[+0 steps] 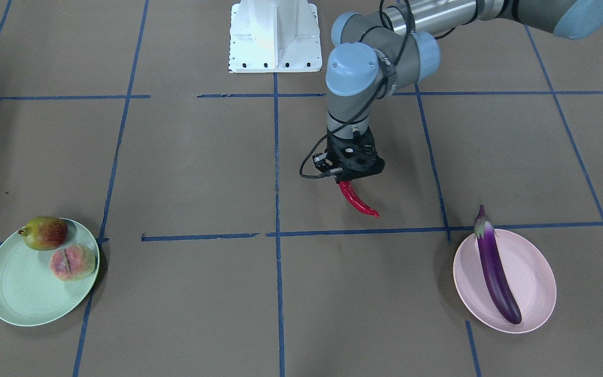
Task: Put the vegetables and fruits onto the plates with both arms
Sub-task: 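Move the left gripper down to the red chili pepper and grasp it, then carry the chili pepper with the left gripper onto the pink plate and release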
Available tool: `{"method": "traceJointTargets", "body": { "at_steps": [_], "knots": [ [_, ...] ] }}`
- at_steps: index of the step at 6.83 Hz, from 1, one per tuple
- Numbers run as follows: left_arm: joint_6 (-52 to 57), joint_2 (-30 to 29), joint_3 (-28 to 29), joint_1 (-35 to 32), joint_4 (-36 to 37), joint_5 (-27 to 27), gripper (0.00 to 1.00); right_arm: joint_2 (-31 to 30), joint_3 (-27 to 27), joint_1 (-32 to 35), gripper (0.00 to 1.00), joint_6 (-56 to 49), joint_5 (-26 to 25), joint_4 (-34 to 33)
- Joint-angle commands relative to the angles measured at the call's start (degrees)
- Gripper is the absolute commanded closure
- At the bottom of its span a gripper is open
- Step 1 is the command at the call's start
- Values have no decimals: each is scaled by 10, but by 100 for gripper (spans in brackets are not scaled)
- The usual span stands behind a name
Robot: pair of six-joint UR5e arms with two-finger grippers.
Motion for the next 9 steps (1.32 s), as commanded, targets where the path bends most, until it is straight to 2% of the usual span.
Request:
{"method": "traceJointTargets", "body": {
  "at_steps": [1,2,3,4,6,7,8,9],
  "knots": [
    [152,18,90,-153,-8,-67,100,0,-1,0,0,0,1,0],
    [257,16,158,-200,-14,-93,100,-2,-1,0,0,0,1,0],
    [294,15,225,-218,-74,-95,100,-3,-1,0,0,0,1,0],
    [293,11,267,-217,-118,-95,67,-4,-1,0,0,0,2,0],
    [323,13,270,-224,-119,-96,62,-4,-1,0,0,0,2,0],
    [325,16,267,-224,-122,-101,1,-4,-1,0,0,0,2,0],
    [349,18,256,-232,-114,-132,0,-4,-1,0,0,0,2,0],
    [383,45,217,-248,-111,-161,0,-4,-1,0,0,0,2,0]
  ]
}}
